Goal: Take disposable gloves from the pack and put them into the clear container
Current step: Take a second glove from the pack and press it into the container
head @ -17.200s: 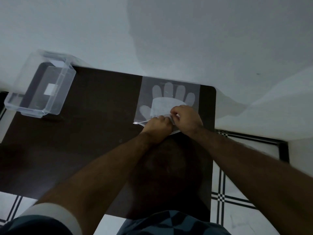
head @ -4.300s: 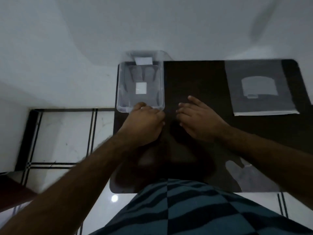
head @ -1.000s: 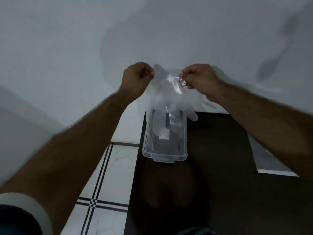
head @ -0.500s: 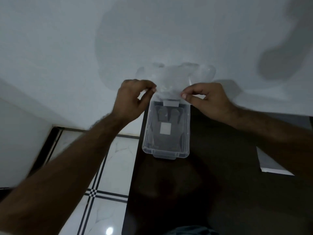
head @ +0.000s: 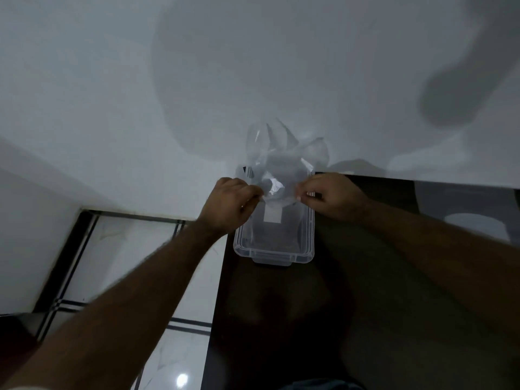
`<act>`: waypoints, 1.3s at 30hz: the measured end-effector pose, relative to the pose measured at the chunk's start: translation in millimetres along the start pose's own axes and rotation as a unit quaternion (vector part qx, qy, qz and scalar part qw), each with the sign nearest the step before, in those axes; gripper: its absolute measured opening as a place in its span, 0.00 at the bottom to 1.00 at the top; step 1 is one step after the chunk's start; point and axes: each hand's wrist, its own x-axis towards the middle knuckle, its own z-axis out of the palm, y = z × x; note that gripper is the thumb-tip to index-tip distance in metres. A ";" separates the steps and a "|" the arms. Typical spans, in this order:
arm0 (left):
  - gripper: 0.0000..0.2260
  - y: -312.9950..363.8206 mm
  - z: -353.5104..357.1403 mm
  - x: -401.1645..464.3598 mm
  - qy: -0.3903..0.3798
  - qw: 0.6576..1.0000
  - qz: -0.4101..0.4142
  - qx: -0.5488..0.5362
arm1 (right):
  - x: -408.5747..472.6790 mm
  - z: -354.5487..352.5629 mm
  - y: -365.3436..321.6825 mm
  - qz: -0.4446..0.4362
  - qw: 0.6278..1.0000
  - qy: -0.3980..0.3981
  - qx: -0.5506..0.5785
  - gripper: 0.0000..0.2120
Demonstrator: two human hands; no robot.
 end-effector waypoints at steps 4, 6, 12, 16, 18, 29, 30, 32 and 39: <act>0.07 -1.7 16.5 -9.6 -0.022 1.000 -0.019 -0.003 | -1.6 13.8 3.8 -0.004 0.999 -0.031 -0.007 0.11; 0.07 -0.5 21.3 -13.6 -0.032 0.999 -0.021 -0.001 | -1.9 22.7 8.6 -0.020 0.998 -0.046 -0.031 0.10; 0.09 3.3 35.6 -21.5 -0.082 0.996 -0.030 0.032 | -4.9 45.6 21.3 -0.052 0.988 -0.088 -0.113 0.09; 0.10 9.0 41.0 -23.5 -0.117 0.991 -0.031 0.060 | -1.7 50.4 16.0 -0.036 0.973 -0.155 -0.165 0.09; 0.12 10.9 41.7 -24.5 -0.144 0.986 -0.037 0.073 | -0.7 53.0 13.6 -0.030 0.967 -0.171 -0.189 0.09; 0.14 21.2 36.7 -22.7 -0.251 0.956 -0.038 0.146 | 8.6 56.8 -2.3 -0.035 0.925 -0.285 -0.249 0.10; 0.15 23.1 35.4 -21.2 -0.262 0.953 -0.041 0.149 | 9.0 56.5 -3.2 -0.037 0.921 -0.296 -0.250 0.11; 0.15 26.5 33.6 -19.1 -0.286 0.945 -0.042 0.152 | 9.3 56.6 -4.8 -0.038 0.914 -0.316 -0.251 0.13; 0.12 33.2 29.4 -17.9 -0.337 0.928 -0.021 0.156 | 13.5 56.8 -6.1 -0.023 0.899 -0.373 -0.228 0.22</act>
